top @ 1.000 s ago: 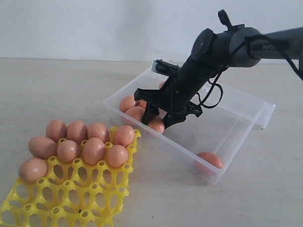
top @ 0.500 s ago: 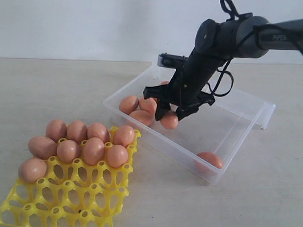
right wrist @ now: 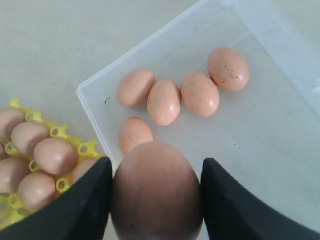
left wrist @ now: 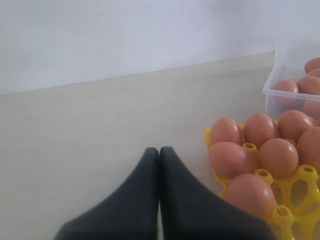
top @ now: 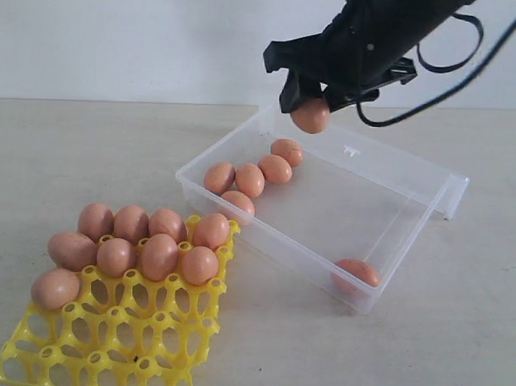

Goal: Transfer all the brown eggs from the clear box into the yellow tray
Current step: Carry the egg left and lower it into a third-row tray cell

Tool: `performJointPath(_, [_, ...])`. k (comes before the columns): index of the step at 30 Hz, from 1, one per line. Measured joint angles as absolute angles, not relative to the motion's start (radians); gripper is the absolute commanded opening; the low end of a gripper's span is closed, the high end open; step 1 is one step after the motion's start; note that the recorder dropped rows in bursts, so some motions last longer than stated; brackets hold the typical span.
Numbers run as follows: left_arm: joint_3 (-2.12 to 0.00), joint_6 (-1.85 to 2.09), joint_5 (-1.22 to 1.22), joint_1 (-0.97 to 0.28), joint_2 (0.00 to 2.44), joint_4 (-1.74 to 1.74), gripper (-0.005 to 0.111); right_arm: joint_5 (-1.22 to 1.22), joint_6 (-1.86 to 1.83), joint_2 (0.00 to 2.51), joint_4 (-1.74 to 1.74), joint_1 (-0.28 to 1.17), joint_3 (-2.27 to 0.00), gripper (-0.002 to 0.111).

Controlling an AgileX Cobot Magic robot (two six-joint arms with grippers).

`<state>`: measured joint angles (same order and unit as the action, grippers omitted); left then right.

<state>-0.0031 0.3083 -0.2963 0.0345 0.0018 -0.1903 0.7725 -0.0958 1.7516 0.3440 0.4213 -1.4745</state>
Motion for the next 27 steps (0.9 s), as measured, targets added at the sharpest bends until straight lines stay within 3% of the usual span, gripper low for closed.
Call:
performJointPath(6, [-0.003, 0.308, -0.296, 0.034, 0.002, -0.19, -0.004, 0.368, -0.103, 1.46, 0.33, 0.503, -1.039, 0.0])
performJointPath(12, [-0.003, 0.308, -0.296, 0.034, 0.002, -0.19, -0.004, -0.029, -0.096, 1.314, 0.364, 0.637, -0.752, 0.0])
performJointPath(22, [-0.003, 0.308, -0.296, 0.034, 0.002, -0.19, -0.004, -0.492, 0.076, 1.303, 0.344, 0.842, -0.713, 0.0])
performJointPath(27, [-0.003, 0.308, -0.295, 0.034, 0.002, -0.19, -0.004, -0.709, 0.352, 1.449, 0.009, 0.886, -0.772, 0.0])
